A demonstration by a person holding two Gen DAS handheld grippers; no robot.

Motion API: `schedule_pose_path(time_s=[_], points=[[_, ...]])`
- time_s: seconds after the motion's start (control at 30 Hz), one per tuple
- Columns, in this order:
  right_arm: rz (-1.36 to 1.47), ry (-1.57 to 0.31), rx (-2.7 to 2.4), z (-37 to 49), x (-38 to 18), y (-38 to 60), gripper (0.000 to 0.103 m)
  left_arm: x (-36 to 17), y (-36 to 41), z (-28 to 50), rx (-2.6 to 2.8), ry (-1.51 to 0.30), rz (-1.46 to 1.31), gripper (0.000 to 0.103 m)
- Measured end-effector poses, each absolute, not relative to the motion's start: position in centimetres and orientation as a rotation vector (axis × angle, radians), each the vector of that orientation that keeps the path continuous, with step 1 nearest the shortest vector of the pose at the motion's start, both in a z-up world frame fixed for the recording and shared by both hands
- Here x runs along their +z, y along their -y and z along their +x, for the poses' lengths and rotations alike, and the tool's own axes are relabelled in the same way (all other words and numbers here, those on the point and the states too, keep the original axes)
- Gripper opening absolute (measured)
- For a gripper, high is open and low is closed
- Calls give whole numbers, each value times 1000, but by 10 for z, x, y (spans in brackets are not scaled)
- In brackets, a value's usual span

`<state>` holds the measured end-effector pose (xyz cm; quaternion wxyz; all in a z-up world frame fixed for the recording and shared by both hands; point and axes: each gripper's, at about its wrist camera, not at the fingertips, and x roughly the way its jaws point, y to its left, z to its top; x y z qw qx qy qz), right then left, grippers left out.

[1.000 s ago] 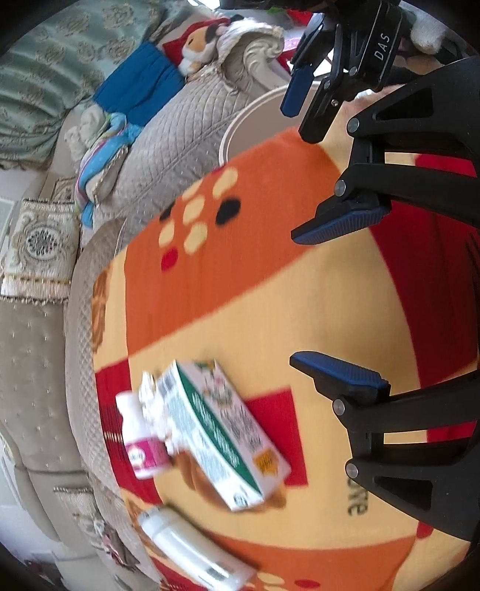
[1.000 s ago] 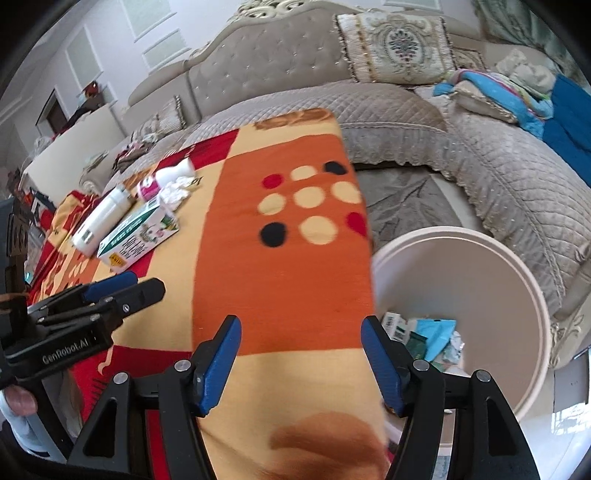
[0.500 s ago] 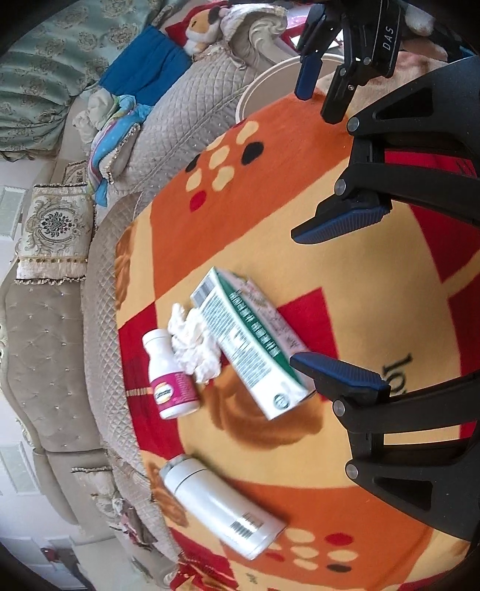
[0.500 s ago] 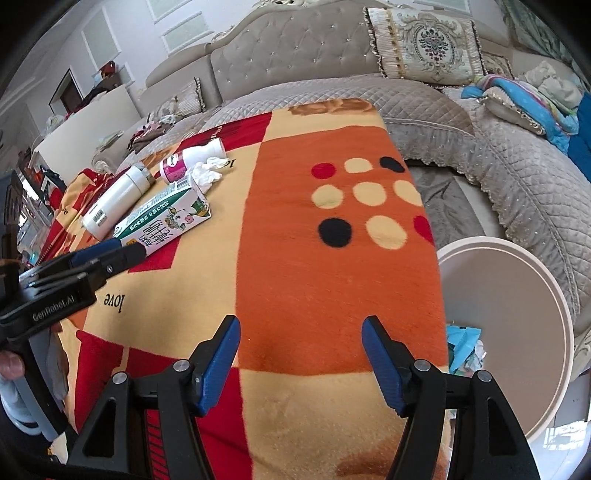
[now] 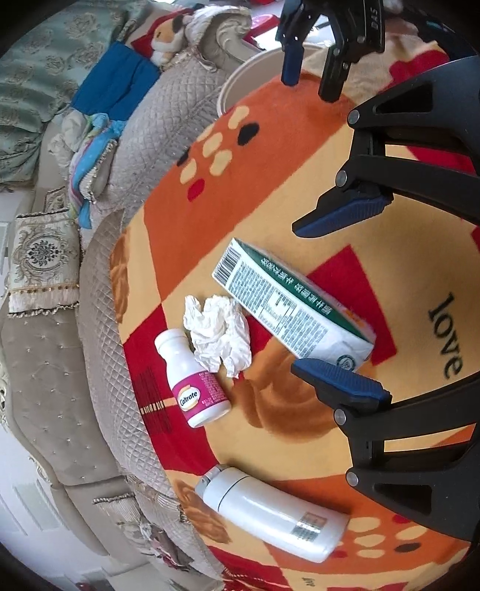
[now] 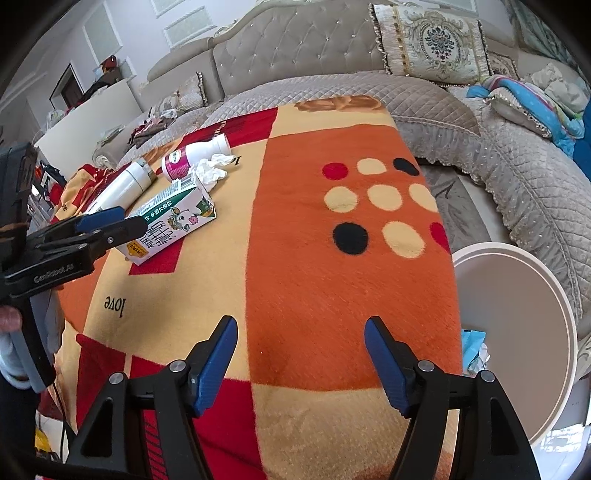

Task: Collect trash
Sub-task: 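Grasp the white-green milk carton with the left tool while the right tool grasps the crumpled tissue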

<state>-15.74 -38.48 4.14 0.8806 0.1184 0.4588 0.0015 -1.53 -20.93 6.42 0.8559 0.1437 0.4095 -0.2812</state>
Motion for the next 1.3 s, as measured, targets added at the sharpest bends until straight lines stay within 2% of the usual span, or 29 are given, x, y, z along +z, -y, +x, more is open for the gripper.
schedule_pose_path(time_s=[0.53, 0.6, 0.67, 0.87, 1.3], points=[[238, -980, 19, -147, 37, 378, 70, 49, 228, 12, -572, -924, 369, 67], [235, -983, 23, -144, 37, 376, 70, 48, 226, 13, -558, -930, 354, 66], [233, -984, 30, -142, 36, 373, 70, 47, 224, 12, -524, -928, 362, 59], [225, -995, 61, -124, 29, 360, 70, 54, 206, 4, -474, -946, 326, 46], [144, -966, 125, -51, 29, 314, 70, 57, 125, -18, -302, -1001, 186, 43]])
